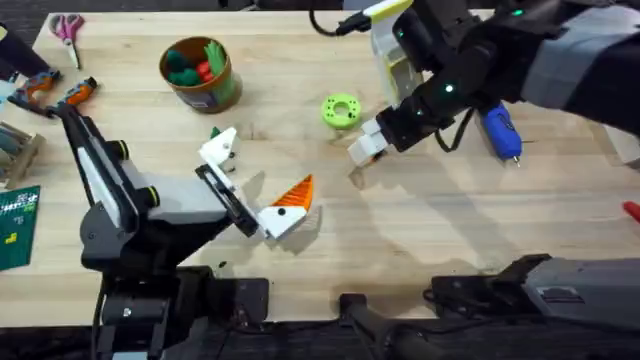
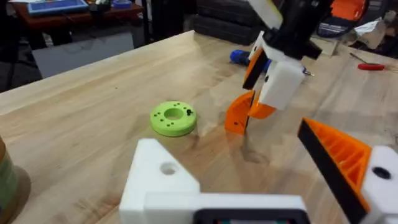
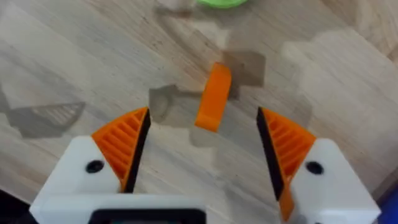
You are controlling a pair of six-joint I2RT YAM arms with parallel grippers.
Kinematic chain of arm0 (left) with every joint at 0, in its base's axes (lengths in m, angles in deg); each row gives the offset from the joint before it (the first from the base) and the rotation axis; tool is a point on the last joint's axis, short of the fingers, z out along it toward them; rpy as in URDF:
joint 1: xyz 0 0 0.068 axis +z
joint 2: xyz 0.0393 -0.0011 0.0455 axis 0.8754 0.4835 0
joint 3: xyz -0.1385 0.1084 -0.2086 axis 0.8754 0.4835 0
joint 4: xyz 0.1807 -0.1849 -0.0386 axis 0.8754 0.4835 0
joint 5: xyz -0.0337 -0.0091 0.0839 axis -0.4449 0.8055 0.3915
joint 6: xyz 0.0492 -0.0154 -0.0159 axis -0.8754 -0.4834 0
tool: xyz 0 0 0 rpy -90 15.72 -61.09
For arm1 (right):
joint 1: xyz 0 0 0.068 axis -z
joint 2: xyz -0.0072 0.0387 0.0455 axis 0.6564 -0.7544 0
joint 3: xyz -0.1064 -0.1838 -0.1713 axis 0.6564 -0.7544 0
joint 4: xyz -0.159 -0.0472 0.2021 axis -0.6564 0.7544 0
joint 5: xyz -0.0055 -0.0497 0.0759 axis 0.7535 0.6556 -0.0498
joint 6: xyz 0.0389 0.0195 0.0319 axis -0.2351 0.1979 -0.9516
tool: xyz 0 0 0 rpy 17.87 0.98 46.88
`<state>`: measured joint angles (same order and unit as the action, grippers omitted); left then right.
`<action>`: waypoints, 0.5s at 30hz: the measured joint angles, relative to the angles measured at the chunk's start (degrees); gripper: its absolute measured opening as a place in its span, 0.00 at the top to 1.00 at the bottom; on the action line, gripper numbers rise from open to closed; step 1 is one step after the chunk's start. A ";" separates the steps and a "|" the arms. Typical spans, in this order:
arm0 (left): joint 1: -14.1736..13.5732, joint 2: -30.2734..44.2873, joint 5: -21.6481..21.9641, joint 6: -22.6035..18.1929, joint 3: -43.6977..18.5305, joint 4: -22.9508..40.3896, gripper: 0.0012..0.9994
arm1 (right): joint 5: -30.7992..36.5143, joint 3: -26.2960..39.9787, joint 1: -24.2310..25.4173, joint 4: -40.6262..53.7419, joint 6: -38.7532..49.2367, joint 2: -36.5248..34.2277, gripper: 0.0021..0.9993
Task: Pick up the gripper from the table and insert it into the empty holder that is missing its gripper. Then pick up a screw, insert it into the mounting hole, and use the screwdriver to tighten it. Finally, clean up the table by picking up the vegetable and placing it into the bucket.
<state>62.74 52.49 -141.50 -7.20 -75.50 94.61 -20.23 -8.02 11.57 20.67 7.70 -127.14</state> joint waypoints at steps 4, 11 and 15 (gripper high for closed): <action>0.00 0.00 0.00 0.00 0.00 0.00 0.03 | 0.73 0.00 0.00 -0.04 0.00 -1.61 0.05; 0.00 0.00 0.00 0.00 0.00 0.00 0.03 | 2.84 0.00 0.00 -0.44 -0.29 -1.93 0.08; 0.00 0.01 0.00 0.00 0.00 0.00 0.03 | 3.21 0.00 0.00 -0.62 -2.15 -1.93 0.12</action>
<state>62.74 52.50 -141.50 -7.20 -75.50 94.61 -17.03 -8.02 11.57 20.06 5.55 -129.08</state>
